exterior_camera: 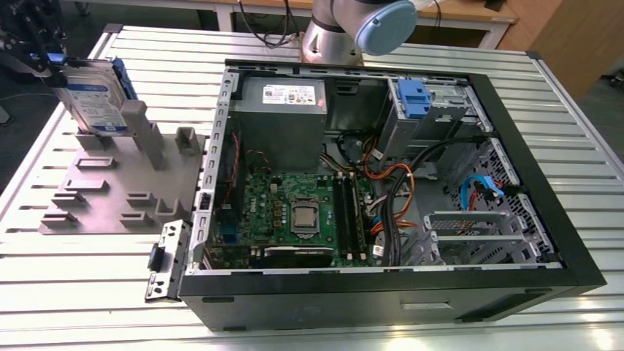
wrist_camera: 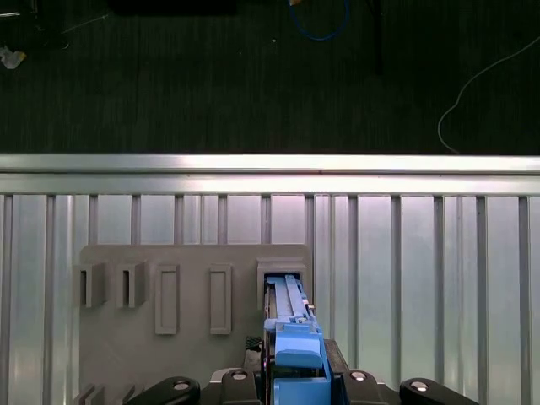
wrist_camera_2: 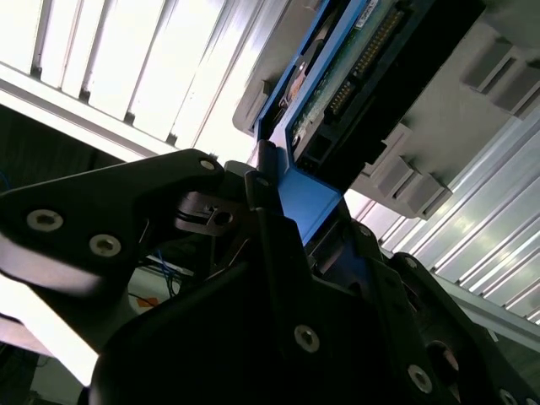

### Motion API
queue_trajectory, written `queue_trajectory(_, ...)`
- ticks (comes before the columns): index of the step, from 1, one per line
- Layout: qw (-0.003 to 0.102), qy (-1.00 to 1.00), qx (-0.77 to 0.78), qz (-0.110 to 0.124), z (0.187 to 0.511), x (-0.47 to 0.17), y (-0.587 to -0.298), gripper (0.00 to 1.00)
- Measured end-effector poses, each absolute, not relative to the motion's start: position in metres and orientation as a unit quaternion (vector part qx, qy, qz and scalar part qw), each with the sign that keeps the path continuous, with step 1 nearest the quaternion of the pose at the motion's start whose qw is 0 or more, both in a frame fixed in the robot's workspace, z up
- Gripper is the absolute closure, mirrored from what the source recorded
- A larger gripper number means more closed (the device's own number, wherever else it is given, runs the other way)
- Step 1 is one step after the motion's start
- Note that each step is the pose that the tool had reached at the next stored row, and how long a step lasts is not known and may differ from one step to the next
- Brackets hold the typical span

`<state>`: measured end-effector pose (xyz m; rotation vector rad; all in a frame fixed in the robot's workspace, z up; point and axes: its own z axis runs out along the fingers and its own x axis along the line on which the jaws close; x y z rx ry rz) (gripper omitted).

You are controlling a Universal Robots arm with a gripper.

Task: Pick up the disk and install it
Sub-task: 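Pick up the disk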

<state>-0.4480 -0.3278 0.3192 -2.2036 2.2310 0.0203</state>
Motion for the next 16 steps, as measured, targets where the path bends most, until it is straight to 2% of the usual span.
queue_trajectory(16,0.003,0.711,-0.703,0.006,0.3238,-0.4480,-0.3278,0.63)
